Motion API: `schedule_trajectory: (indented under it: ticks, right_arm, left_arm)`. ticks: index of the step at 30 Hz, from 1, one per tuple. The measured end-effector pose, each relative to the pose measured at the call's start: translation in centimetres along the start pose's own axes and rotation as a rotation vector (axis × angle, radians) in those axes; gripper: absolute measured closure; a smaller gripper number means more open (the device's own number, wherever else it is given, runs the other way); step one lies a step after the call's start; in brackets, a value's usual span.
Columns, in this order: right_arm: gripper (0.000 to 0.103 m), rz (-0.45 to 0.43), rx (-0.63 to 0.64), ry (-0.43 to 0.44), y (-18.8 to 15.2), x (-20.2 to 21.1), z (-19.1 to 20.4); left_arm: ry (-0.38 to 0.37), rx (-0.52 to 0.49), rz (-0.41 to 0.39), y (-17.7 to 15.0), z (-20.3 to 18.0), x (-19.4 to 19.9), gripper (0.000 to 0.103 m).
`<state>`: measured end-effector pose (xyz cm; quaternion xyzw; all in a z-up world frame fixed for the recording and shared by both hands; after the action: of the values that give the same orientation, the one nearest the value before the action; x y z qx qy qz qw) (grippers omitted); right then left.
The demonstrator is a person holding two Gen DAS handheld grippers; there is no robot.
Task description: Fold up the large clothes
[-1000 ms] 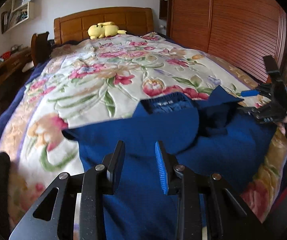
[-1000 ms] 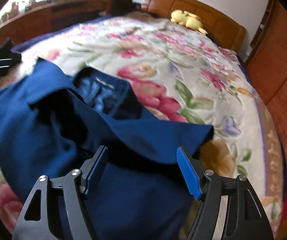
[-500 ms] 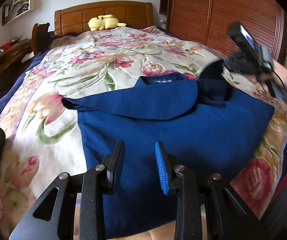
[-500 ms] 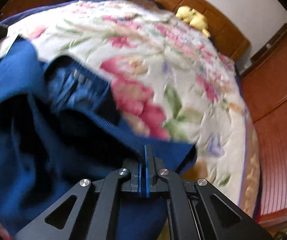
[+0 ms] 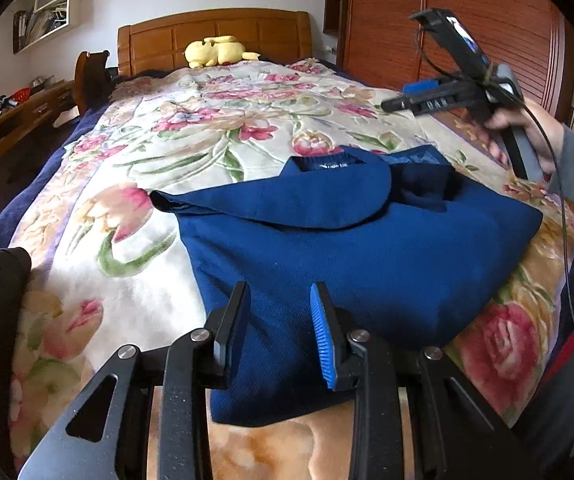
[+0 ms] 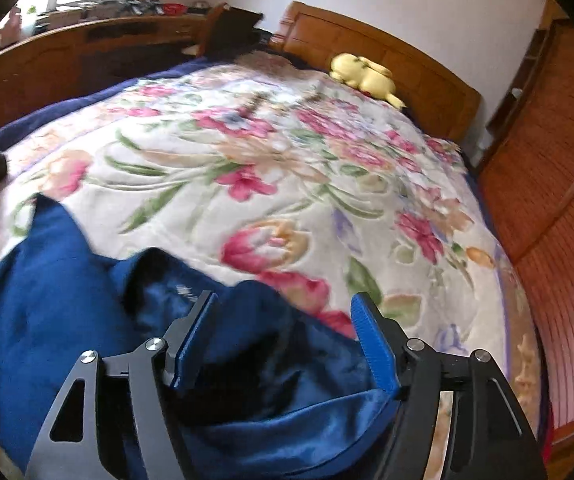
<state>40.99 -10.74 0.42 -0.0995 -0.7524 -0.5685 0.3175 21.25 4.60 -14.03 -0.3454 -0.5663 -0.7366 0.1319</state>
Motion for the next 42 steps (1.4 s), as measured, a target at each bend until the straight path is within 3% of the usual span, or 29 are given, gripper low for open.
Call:
schedule_trajectory:
  ticks: [10,16,23,25,26,27,31,34,37,40,41,42]
  right_arm:
    - [0.033,0.082,0.168,0.216,-7.5,1.8,7.9]
    - [0.033,0.113,0.273,0.22,-8.7,1.5,10.0]
    - [0.034,0.118,0.379,0.155,-8.2,-1.0,11.4]
    - [0.056,0.133,0.411,0.144,-8.1,-1.6,11.7]
    - [0.085,0.141,0.431,0.134,-8.0,-2.0,11.9]
    - [0.101,0.15,0.455,0.125,-7.9,-2.4,12.0]
    - [0.101,0.11,0.453,0.097,-5.2,-2.7,11.8]
    - [0.101,0.042,0.366,0.057,-1.1,-3.1,10.4]
    - [0.101,-0.029,0.283,-0.049,2.7,-4.0,8.3]
    - [0.1,-0.018,0.181,-0.089,5.3,-5.0,6.7]
    - [0.093,-0.015,0.157,-0.095,5.8,-5.0,6.3]
    - [0.076,-0.015,0.136,-0.095,6.1,-4.9,6.1]
  left_arm:
    - [0.012,0.018,-0.007,-1.2,0.5,1.5,0.071]
    - [0.018,0.028,-0.008,-1.8,0.7,2.0,0.071]
    - [0.017,0.032,0.0,-2.3,1.1,1.9,0.071]
    - [0.015,0.035,0.001,-2.4,1.2,1.8,0.071]
    - [0.015,0.036,0.003,-2.5,1.2,1.8,0.071]
    - [0.014,0.035,0.005,-2.5,1.1,1.7,0.071]
    - [0.018,0.033,0.0,-2.5,1.3,1.7,0.071]
    - [0.04,0.028,-0.008,-2.3,1.6,1.8,0.071]
    - [0.066,0.004,-0.017,-2.1,1.5,2.0,0.071]
    - [0.049,0.007,-0.022,-2.0,1.4,2.1,0.071]
    - [0.045,0.008,-0.021,-2.0,1.3,2.1,0.071]
    - [0.039,0.01,-0.02,-2.0,1.3,2.1,0.071]
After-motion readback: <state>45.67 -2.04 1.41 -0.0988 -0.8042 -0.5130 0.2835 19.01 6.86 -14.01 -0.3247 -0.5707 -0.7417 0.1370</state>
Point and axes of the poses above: each gripper's, at about its wrist camera, not at the fingertips, and x roughly against the way its jaws point, z to its left, y to its top, the point moved 6 cm from there along -x, roughly the way its jaws point, and after that the axes turned 13 degrees about -x, right-handed, at the moved point
